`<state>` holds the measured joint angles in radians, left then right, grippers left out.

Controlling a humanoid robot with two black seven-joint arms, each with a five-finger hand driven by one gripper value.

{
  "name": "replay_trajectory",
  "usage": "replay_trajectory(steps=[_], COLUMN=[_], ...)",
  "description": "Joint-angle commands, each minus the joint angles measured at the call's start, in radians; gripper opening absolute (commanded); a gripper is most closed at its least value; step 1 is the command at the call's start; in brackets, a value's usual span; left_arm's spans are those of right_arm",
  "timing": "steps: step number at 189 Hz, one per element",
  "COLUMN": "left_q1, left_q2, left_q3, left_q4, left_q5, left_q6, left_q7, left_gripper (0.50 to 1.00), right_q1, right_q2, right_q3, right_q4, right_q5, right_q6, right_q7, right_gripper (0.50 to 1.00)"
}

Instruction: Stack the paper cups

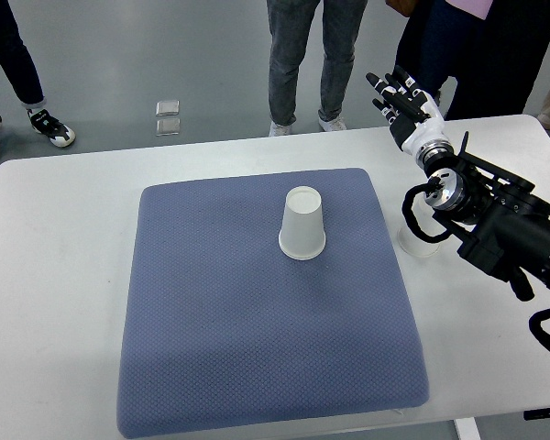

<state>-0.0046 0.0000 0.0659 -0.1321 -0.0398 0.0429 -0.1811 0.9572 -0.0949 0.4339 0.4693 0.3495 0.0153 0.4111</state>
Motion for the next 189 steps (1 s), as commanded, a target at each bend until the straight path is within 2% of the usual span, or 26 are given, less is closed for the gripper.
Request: replay_trajectory(steps=[1,52,72,106,147,173,189], left_q1=[0.000,0.000,0.000,0.000,0.000,0.000,0.000], left_q2=[0.000,0.000,0.000,0.000,0.000,0.000,0.000], left_q3=[0.000,0.000,0.000,0.000,0.000,0.000,0.000], left_q4=[0.000,0.000,0.000,0.000,0.000,0.000,0.000], left_q5=[0.000,0.000,0.000,0.000,0.000,0.000,0.000], left_q6=[0.000,0.000,0.000,0.000,0.000,0.000,0.000], left_q7=[0.000,0.000,0.000,0.000,0.000,0.000,0.000], left_gripper=[1.000,1.000,1.000,1.000,1.000,1.000,1.000], right_q1=[0.002,0.064,0.097,0.147,0.236,0.310,0.357], right_q2=[-0.011,-0.069,-0.129,-0.235,-0.407,-0.514,-0.577], right_q3=[-0.001,-0.020,-0.047,-0.156,-0.325,-0.428,-0.466], right_q4=[0.002,0.006,0.035,0.118,0.307,0.427,0.479], right_q5=[-0.001,-0.053,-0.176,-0.425,-0.578,-0.736,-0.866], right_q6=[0.000,-0.011,-0.014,0.009,0.081,0.158,0.232], right_q7=[0.000,-0.014,-0.017,-0.071,-0.078,-0.078,-0.077], right_gripper=[0.919,0.919,0.919,0.917,0.919,0.917,0.917])
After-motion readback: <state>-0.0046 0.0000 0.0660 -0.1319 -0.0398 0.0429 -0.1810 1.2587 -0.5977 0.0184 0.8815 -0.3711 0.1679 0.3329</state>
